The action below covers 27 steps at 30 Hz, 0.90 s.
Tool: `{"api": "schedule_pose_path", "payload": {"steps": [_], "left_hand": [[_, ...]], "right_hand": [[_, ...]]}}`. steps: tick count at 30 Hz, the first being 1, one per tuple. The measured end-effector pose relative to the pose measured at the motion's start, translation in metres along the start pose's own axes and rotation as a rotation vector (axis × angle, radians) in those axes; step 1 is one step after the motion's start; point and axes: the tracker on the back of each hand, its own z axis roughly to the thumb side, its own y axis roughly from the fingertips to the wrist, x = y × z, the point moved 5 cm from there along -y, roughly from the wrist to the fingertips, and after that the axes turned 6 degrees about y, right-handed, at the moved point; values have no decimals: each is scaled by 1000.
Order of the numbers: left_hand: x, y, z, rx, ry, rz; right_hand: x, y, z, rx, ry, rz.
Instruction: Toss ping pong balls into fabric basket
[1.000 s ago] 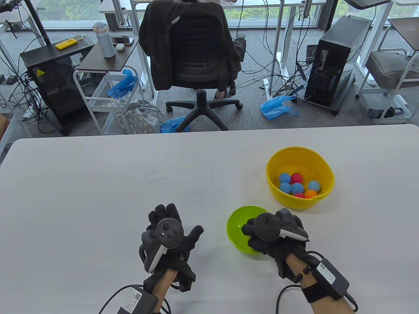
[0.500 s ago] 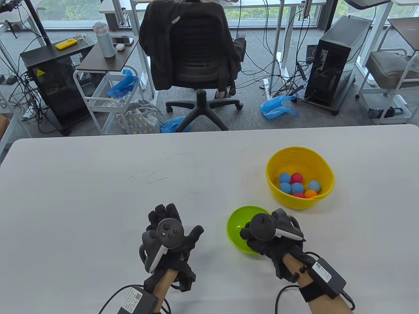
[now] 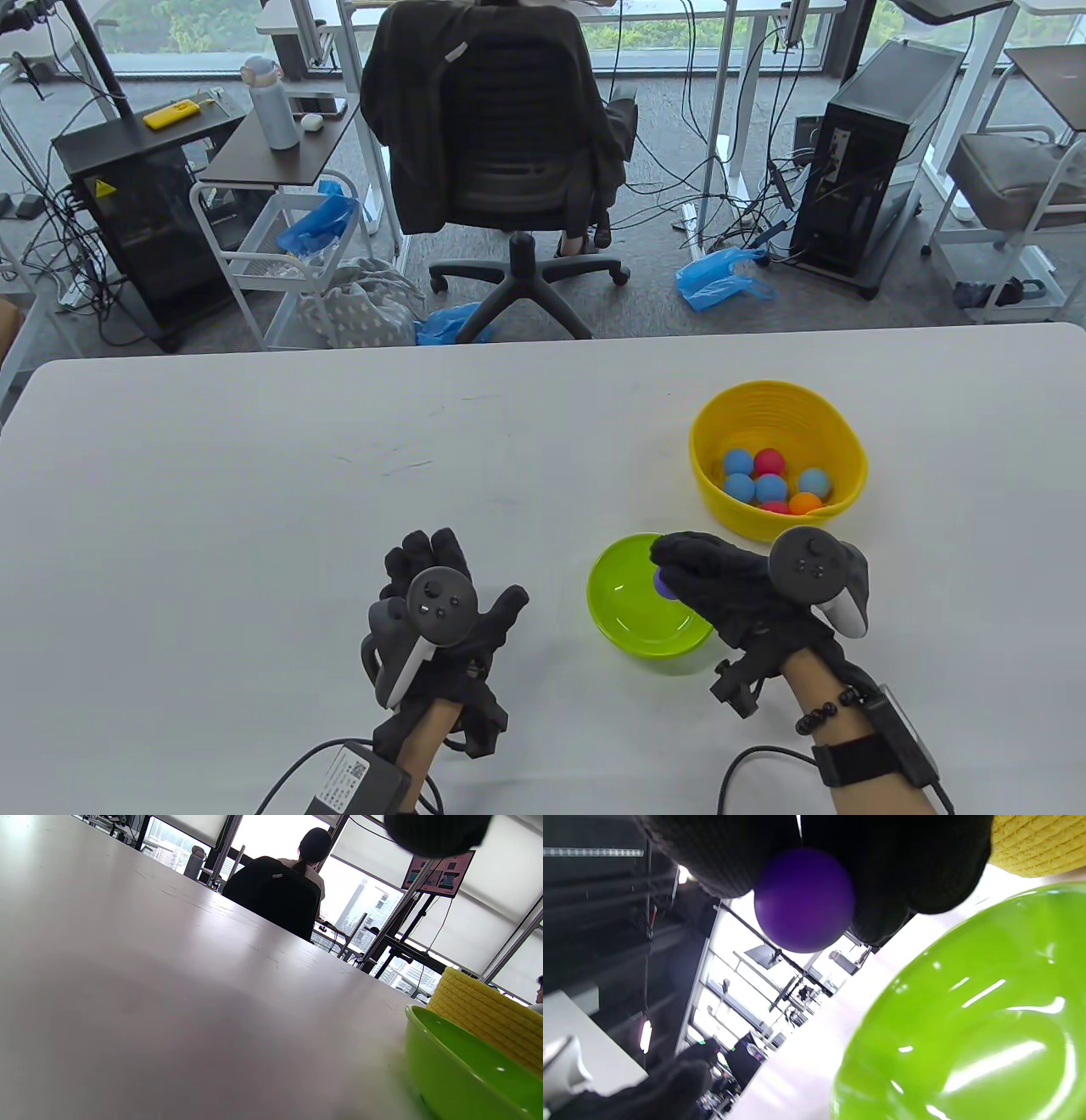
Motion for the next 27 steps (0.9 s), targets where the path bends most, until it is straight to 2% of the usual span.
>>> {"api": "schedule_pose_path", "payload": {"steps": [15,27], "left_hand": [[0,0,0,-1,2,1],[0,0,-1,1,5,-1]], "right_hand": [[-53,17,-56,170,-476,-268],[-81,35,-100,294,-644,-462]]}}
